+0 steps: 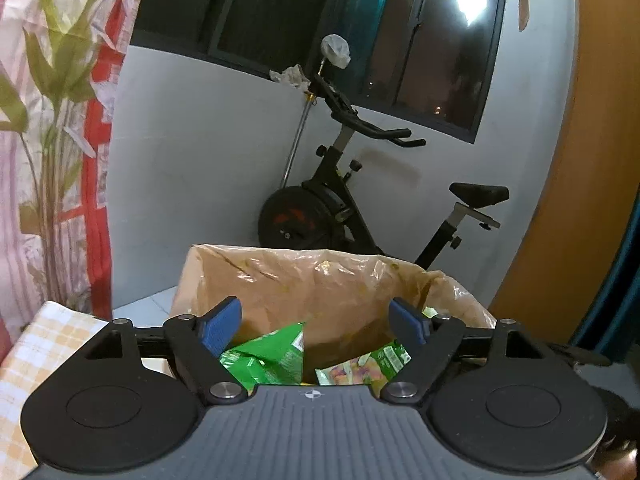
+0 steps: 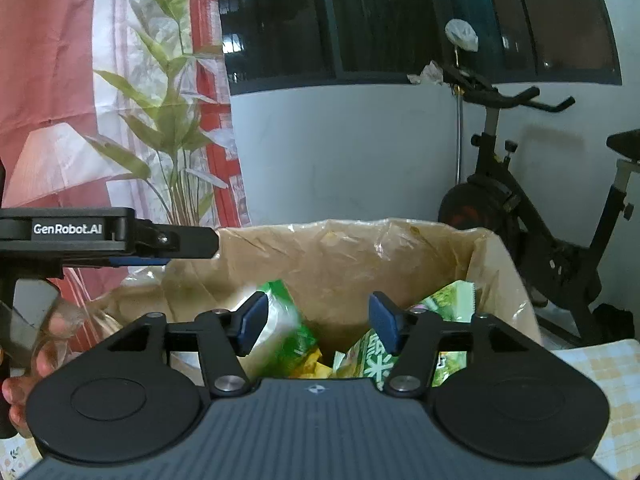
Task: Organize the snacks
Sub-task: 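Open both grippers to drop the packet and cracker into the box, then move both tools back down to the remaining snacks, then grasp the small yellow packet with the right gripper while the left grasps the blue-wrapped round snack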
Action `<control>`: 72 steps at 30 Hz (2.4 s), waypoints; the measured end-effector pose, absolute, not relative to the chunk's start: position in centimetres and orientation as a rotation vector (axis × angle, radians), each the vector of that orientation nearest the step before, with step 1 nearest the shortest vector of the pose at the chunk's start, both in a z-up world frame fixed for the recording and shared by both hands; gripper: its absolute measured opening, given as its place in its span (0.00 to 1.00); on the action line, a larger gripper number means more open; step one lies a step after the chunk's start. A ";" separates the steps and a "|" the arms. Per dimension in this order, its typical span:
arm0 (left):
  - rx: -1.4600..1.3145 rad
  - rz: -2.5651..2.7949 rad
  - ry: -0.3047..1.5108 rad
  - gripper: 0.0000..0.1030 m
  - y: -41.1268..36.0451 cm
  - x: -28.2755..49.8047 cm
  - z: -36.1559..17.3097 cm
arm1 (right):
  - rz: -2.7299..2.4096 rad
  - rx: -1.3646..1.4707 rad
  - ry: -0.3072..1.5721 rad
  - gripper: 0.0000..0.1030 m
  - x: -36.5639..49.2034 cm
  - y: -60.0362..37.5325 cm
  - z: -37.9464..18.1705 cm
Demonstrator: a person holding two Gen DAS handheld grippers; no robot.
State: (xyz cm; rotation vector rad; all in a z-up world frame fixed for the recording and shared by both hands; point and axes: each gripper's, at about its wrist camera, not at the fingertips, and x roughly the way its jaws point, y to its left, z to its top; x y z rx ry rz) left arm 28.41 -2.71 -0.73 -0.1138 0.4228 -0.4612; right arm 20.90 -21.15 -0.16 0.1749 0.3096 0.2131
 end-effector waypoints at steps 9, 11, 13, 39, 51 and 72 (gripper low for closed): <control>-0.073 -0.419 0.391 0.80 0.3 22.4 0.1 | 0.267 0.157 0.296 0.58 15.6 -22.0 0.1; -0.068 -0.408 0.382 0.80 1.0 20.9 -0.6 | 0.277 0.153 0.306 0.58 14.3 -22.3 -0.2; -0.061 -0.384 0.392 0.80 1.3 19.8 -1.5 | 0.288 0.143 0.321 0.58 12.9 -22.6 -0.8; -0.135 -0.345 0.674 0.78 2.0 16.5 -12.9 | 0.280 -0.158 0.857 0.65 6.8 -24.0 -14.1; -0.132 -0.345 0.697 0.78 1.6 16.0 -13.4 | 0.300 -0.285 0.894 0.71 6.8 -23.1 -15.6; -0.094 -0.351 0.742 0.69 1.1 16.1 -14.7 | 0.257 -0.053 0.739 0.34 7.8 -23.3 -16.2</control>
